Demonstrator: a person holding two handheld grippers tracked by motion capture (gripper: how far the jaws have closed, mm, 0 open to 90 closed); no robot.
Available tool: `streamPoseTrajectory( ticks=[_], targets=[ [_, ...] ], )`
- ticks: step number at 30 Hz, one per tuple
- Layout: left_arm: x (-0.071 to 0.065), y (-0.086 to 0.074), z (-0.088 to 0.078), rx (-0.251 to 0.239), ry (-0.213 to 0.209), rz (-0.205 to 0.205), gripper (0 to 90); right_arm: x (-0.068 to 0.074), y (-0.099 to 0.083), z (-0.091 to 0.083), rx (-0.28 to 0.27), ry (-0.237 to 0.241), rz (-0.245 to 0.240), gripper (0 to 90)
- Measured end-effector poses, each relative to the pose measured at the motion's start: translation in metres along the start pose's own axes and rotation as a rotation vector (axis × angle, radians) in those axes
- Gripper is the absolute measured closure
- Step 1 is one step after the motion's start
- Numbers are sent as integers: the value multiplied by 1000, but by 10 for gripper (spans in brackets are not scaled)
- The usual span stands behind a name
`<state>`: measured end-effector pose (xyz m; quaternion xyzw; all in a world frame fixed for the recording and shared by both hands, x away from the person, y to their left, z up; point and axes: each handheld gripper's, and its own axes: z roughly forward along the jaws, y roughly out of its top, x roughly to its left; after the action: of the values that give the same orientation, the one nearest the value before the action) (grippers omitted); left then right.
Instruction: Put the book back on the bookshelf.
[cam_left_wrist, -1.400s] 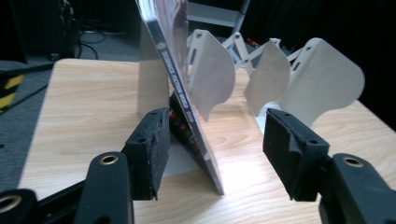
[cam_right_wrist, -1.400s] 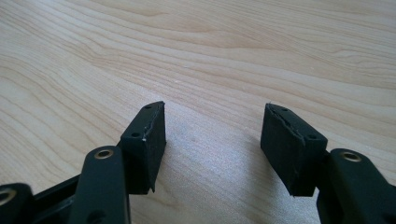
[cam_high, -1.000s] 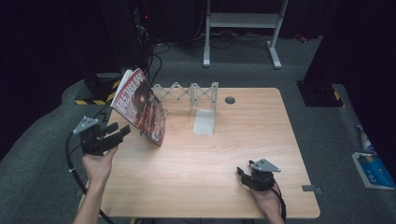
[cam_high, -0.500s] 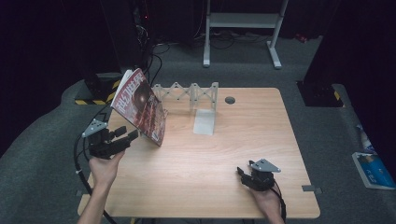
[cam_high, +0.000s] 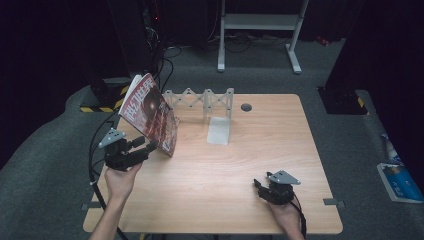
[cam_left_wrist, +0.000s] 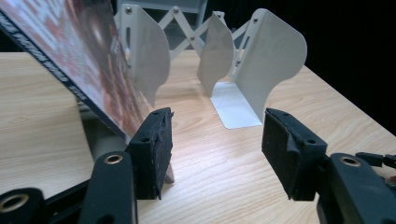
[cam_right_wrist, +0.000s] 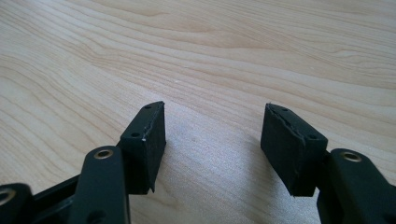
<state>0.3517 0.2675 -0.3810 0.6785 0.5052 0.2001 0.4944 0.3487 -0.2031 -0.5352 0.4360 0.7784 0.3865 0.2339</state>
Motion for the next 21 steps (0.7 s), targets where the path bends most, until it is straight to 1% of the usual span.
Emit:
streamPoseTrajectory(
  ticks=[3,5,9,14,16,21],
  targets=[
    [-3,-1,3,4,-8,6,426,0,0,0,0,0,0,404],
    [-4,-3,5,4,-16,1,421,0,0,0,0,0,0,404],
    [-8,-4,9,20,-28,6,417,0,0,0,0,0,-1,404],
    [-12,-6,14,23,-44,9,414,0,0,0,0,0,1,404],
    [-14,-7,16,21,-53,5,415,0,0,0,0,0,1,404],
    [-18,-9,22,34,-69,11,416,0,0,0,0,-1,0,403]
  ],
)
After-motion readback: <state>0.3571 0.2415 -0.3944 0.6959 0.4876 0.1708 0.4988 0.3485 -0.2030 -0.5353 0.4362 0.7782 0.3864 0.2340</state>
